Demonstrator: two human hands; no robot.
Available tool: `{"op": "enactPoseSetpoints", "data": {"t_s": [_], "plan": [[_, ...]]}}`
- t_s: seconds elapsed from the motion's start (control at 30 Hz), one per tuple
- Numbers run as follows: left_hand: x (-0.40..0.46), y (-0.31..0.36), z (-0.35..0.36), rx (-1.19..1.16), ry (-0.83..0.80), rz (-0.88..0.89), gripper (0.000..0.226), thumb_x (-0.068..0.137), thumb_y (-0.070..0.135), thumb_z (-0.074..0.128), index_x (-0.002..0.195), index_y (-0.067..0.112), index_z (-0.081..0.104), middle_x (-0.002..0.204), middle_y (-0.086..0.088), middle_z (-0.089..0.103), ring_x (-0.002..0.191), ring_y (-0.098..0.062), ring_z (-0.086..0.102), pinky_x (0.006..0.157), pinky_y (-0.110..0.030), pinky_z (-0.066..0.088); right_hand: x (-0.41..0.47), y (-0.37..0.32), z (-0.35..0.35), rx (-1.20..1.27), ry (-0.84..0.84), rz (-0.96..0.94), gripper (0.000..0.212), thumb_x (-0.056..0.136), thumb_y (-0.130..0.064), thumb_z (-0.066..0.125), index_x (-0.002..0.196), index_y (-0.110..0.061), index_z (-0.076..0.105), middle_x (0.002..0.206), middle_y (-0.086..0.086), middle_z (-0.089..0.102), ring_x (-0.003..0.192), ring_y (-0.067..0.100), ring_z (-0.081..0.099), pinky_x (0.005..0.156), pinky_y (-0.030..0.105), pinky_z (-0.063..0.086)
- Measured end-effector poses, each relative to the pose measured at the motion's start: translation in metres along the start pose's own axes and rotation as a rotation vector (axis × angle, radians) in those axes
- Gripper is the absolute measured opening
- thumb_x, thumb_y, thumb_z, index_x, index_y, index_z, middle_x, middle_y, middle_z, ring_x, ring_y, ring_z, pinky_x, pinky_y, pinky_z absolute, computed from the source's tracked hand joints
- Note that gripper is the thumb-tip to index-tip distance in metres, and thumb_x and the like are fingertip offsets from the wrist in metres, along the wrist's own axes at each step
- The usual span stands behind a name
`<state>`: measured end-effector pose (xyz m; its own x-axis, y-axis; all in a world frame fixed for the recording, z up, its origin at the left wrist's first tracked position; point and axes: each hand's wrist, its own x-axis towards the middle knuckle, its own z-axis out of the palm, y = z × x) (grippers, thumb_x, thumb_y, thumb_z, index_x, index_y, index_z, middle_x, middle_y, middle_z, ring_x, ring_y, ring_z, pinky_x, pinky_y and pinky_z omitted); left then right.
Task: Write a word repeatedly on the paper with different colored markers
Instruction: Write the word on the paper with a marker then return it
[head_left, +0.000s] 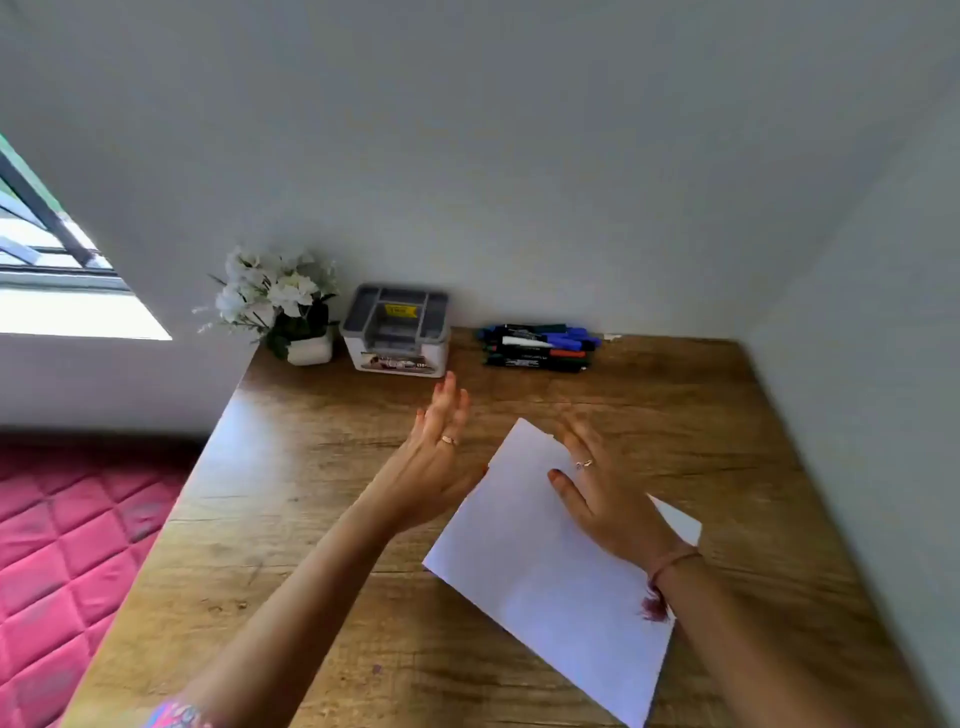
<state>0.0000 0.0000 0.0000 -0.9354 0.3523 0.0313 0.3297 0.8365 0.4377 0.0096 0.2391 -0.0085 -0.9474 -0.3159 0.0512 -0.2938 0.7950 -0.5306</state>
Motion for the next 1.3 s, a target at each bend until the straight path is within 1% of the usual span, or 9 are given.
{"op": "enactPoseSetpoints", "data": {"t_s": [0.1,0.2,0.37,0.5,0.7,0.9,1.1,1.23,1.3], "plan": [[0.003,-0.021,0.009,0.022,-0.246,-0.029,0.075,0.096,0.043,0.040,0.149,0.017,-0.007,0.156,0.002,-0.017,0.143,-0.011,-0.013,0.119,-0.039,-0.002,0.006,0.013,0.009,-0.061,-0.117,-0.023,0.063,0.094,-0.051,0.036,0.148,-0.025,0.017,0.158,-0.005,0.014,0.144,0.013,0.016,0.116,0.036,0.023],[0.005,-0.035,0.026,0.041,-0.233,0.014,0.073,0.090,0.060,0.032,0.150,0.023,0.014,0.159,0.004,0.004,0.142,-0.005,-0.008,0.119,-0.035,-0.005,0.010,0.024,0.013,-0.141,-0.164,-0.092,0.067,0.091,-0.059,0.032,0.148,-0.028,0.017,0.157,-0.007,0.015,0.143,0.011,0.016,0.117,0.035,0.020],[0.005,-0.045,0.040,0.192,-0.177,0.092,0.073,0.083,0.071,0.016,0.148,0.037,0.015,0.156,0.012,-0.006,0.142,-0.005,-0.017,0.116,-0.031,-0.011,0.010,0.042,0.018,-0.185,-0.222,-0.193,0.061,0.095,-0.054,0.033,0.149,-0.030,0.014,0.153,-0.019,0.003,0.140,-0.005,-0.002,0.119,0.035,0.009],[0.001,-0.047,0.046,0.226,-0.143,0.176,0.069,0.084,0.072,0.008,0.146,0.043,0.014,0.156,0.009,-0.005,0.143,-0.008,-0.015,0.115,-0.033,-0.012,0.006,0.054,0.029,-0.238,-0.191,-0.253,0.060,0.095,-0.056,0.025,0.149,-0.030,0.016,0.156,-0.015,0.011,0.142,-0.002,0.003,0.119,0.035,0.005],[-0.002,-0.053,0.049,0.246,-0.152,0.305,0.054,0.088,0.068,0.010,0.140,0.058,0.004,0.158,0.008,-0.005,0.144,-0.010,-0.016,0.116,-0.037,-0.010,0.007,0.057,0.030,-0.285,-0.185,-0.291,0.064,0.092,-0.060,0.018,0.149,-0.031,0.016,0.156,-0.016,0.011,0.142,-0.003,0.005,0.117,0.032,0.002],[-0.001,-0.045,0.048,0.276,-0.242,0.396,0.062,0.085,0.070,0.018,0.143,0.053,0.003,0.158,0.013,-0.011,0.143,-0.005,-0.017,0.116,-0.041,-0.013,0.007,0.058,0.031,-0.277,-0.192,-0.300,0.065,0.088,-0.066,0.015,0.147,-0.039,0.011,0.153,-0.024,0.004,0.139,-0.011,-0.003,0.118,0.033,0.002],[0.001,-0.038,0.048,0.237,-0.296,0.405,0.072,0.084,0.071,0.025,0.148,0.040,0.010,0.154,0.022,-0.008,0.140,0.003,-0.018,0.115,-0.040,-0.017,0.024,0.054,0.014,-0.081,-0.197,-0.220,0.052,0.089,-0.054,0.049,0.137,-0.034,0.042,0.140,-0.019,0.041,0.128,0.001,0.039,0.109,0.031,0.031],[0.002,-0.036,0.049,0.166,-0.269,0.402,0.075,0.082,0.072,0.030,0.147,0.035,0.022,0.156,0.020,0.010,0.141,0.007,-0.003,0.115,-0.040,-0.014,0.074,0.047,-0.006,-0.043,0.010,-0.176,0.033,0.092,-0.017,0.057,0.125,-0.013,0.057,0.108,0.002,0.064,0.089,0.012,0.061,0.077,0.010,0.044],[0.001,-0.036,0.049,0.150,-0.261,0.404,0.075,0.081,0.072,0.030,0.146,0.035,0.024,0.155,0.020,0.013,0.141,0.008,0.002,0.116,-0.039,-0.012,0.103,0.045,-0.011,-0.131,0.120,-0.179,0.028,0.094,-0.015,0.052,0.121,-0.013,0.060,0.102,0.006,0.065,0.079,0.018,0.061,0.068,0.016,0.043]]}}
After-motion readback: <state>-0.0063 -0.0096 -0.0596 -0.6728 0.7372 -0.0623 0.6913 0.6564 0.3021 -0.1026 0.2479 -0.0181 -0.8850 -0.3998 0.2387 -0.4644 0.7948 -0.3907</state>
